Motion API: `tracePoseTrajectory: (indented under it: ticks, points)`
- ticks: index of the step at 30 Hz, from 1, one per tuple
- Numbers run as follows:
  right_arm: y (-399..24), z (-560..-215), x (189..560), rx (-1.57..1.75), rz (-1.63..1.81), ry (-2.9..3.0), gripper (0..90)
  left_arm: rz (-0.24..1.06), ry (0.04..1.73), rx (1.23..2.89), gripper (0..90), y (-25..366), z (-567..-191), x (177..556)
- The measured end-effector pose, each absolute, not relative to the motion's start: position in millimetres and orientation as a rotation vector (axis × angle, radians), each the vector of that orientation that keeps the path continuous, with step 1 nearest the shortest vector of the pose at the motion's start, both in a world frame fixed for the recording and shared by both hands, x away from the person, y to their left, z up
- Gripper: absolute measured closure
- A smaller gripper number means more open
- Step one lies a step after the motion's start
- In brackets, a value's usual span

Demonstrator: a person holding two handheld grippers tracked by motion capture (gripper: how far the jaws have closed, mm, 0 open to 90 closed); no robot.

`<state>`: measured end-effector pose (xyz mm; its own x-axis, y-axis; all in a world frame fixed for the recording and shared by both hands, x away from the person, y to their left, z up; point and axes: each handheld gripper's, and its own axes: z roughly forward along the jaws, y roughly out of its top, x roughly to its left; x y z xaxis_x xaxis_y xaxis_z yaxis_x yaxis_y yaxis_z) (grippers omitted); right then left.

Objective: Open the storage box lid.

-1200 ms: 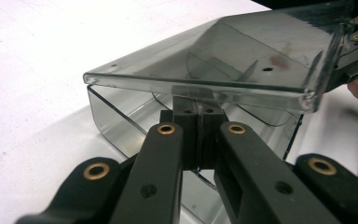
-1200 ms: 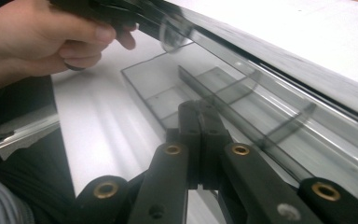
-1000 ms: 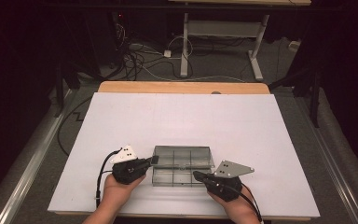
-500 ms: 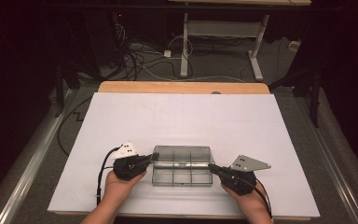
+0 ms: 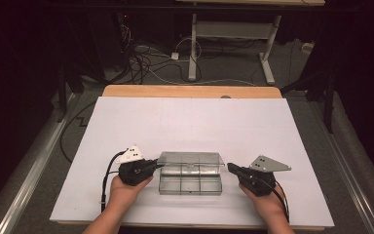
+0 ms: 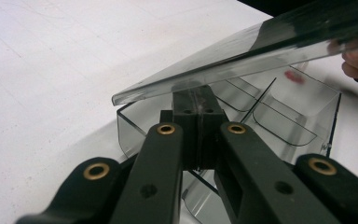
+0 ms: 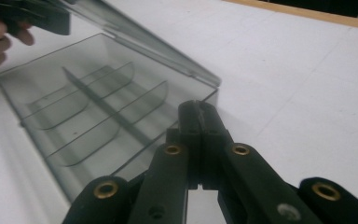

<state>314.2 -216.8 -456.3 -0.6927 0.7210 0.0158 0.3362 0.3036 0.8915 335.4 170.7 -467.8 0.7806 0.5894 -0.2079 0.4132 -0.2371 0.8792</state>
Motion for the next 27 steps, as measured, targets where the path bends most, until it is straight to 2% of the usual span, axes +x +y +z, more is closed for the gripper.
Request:
tracePoseTrajectory:
  ticks: [12, 27]
  points:
    - [-208.1, -452.8, 352.1, 0.975, 1.341, 2.111, 90.0, 0.197, 0.768, 1.894, 88.0, 166.9, -468.5, 339.0]
    - [-192.0, -445.4, 374.6, 0.955, 1.397, 2.101, 90.0, 0.206, 0.760, 1.875, 88.0, 162.5, -462.3, 346.4]
